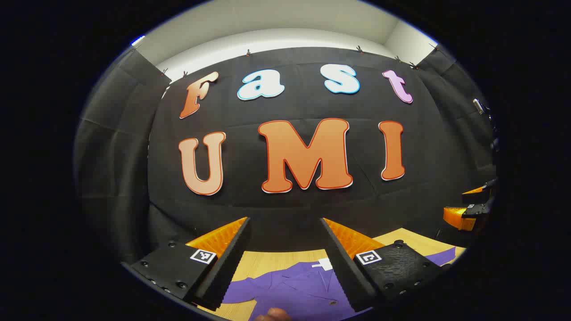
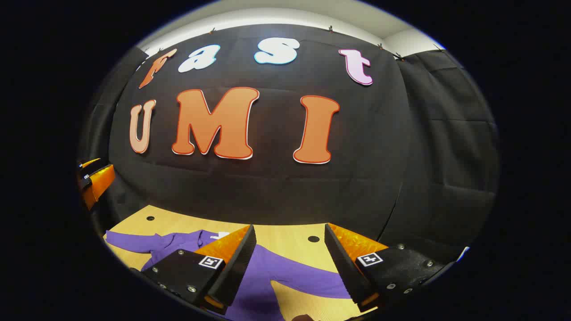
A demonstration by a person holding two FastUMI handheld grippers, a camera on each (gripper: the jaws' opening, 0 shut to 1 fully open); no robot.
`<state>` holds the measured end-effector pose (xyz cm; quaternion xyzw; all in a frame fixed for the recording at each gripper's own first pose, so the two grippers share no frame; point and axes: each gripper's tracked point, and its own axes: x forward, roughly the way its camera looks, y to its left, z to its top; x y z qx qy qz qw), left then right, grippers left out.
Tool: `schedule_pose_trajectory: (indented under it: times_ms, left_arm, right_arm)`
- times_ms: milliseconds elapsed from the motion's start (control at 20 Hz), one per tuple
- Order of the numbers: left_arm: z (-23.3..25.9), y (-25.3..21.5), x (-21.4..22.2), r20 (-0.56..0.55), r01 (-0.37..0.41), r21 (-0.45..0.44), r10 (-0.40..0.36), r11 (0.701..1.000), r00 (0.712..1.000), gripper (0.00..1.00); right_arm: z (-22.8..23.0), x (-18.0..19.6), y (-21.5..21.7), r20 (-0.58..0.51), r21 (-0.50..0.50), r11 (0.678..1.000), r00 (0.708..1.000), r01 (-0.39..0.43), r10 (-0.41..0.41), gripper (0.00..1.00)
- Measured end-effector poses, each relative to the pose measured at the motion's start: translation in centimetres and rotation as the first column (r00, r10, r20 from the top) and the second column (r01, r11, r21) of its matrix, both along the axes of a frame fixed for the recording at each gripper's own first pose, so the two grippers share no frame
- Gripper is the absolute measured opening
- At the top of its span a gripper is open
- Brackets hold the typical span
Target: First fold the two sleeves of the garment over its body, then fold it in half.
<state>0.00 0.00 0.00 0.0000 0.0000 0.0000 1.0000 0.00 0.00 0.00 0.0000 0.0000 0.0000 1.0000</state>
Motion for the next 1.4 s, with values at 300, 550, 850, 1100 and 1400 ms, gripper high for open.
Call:
schedule_pose_trajectory:
  times_ms: [300, 550, 850, 1100, 1400]
  left_arm:
    - [0.2, 0.1, 0.1, 0.004, 0.001, 0.018, -0.002, 1.000, 1.000, 0.98]
    - [0.8, -0.3, -0.2, 0.016, 0.007, 0.034, -0.008, 0.999, 1.000, 0.98]
    - [1.0, -0.4, -0.7, 0.021, 0.003, 0.045, -0.004, 0.999, 1.000, 0.98]
    - [1.1, -0.5, -0.9, 0.015, -0.014, 0.058, 0.013, 0.998, 1.000, 0.98]
    - [0.7, -0.1, -1.3, -0.006, -0.046, 0.074, 0.047, 0.996, 0.999, 0.99]
  right_arm:
    - [-1.9, 1.2, -2.6, -0.036, 0.013, 0.998, 0.997, 0.064, -0.064, 0.93]
    - [-3.2, 1.6, -4.5, -0.059, 0.002, 0.994, 0.992, 0.110, -0.110, 0.93]
    - [-6.4, 2.1, -7.3, -0.124, 0.007, 0.986, 0.979, 0.166, -0.164, 0.93]
    - [-11.1, 2.9, -11.5, -0.235, 0.016, 0.970, 0.944, 0.241, -0.231, 0.94]
    - [-17.0, 4.7, -15.8, -0.394, 0.045, 0.947, 0.877, 0.317, -0.275, 0.94]
